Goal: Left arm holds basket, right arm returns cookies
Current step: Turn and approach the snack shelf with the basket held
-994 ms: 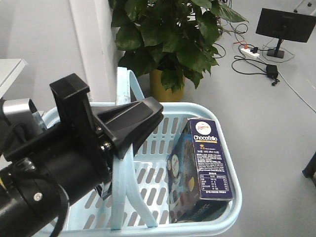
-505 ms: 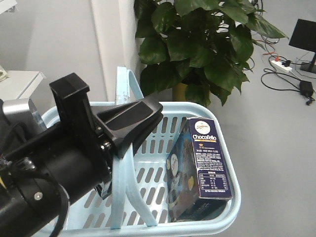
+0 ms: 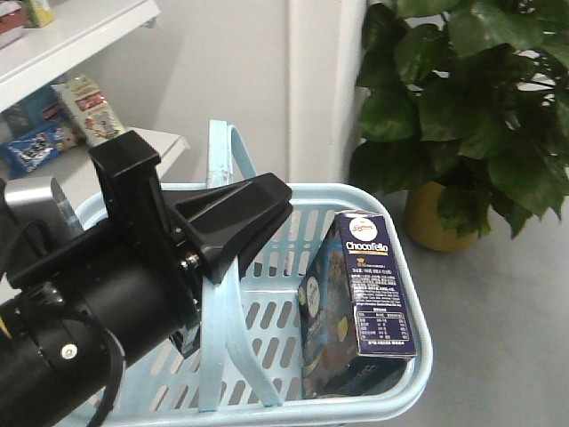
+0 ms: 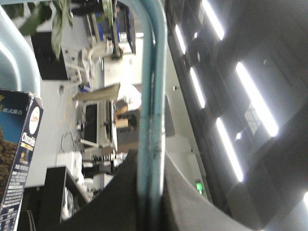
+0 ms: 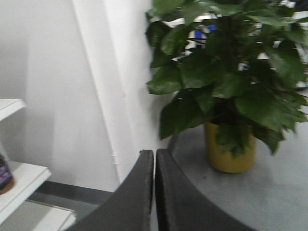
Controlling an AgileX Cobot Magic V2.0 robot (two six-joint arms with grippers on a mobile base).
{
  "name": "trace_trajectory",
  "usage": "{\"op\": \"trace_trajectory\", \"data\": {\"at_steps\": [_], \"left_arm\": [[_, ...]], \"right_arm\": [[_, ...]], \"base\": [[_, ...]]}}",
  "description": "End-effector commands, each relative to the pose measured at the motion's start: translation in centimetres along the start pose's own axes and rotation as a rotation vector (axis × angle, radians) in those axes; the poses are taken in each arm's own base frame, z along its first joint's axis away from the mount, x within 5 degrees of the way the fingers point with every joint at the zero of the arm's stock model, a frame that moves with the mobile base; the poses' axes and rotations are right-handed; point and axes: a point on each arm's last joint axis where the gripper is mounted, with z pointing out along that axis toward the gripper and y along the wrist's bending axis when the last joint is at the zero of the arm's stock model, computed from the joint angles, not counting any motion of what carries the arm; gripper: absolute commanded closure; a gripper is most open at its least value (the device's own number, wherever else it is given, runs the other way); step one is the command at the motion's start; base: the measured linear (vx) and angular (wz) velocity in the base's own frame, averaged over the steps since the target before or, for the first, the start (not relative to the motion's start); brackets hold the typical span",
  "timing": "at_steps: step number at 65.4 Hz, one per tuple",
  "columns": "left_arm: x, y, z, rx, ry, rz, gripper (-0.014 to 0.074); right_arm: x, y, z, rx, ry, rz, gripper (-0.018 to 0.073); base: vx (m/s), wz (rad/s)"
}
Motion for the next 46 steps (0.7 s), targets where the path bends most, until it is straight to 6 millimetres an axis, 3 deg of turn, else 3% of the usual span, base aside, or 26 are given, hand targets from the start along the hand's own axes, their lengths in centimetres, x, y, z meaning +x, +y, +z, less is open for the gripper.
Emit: {"op": "trace_trajectory", "data": {"at_steps": [1,46], "left_arm": [[-0.44,-2.29,-0.42,0.124,-0.043,0.024,0.0604],[-0.44,-2.29,-0.42,0.124,-0.043,0.024,0.0604]], "right_arm": [[-0.70,0.00,-0.10,0.003,-0.087,-0.015,0.0567],[-0.69,-0.01,-0.10,0.003,-0.086,-0.015,0.0567]], "base": [[0.12,0.58],[0.00,0.69]]}}
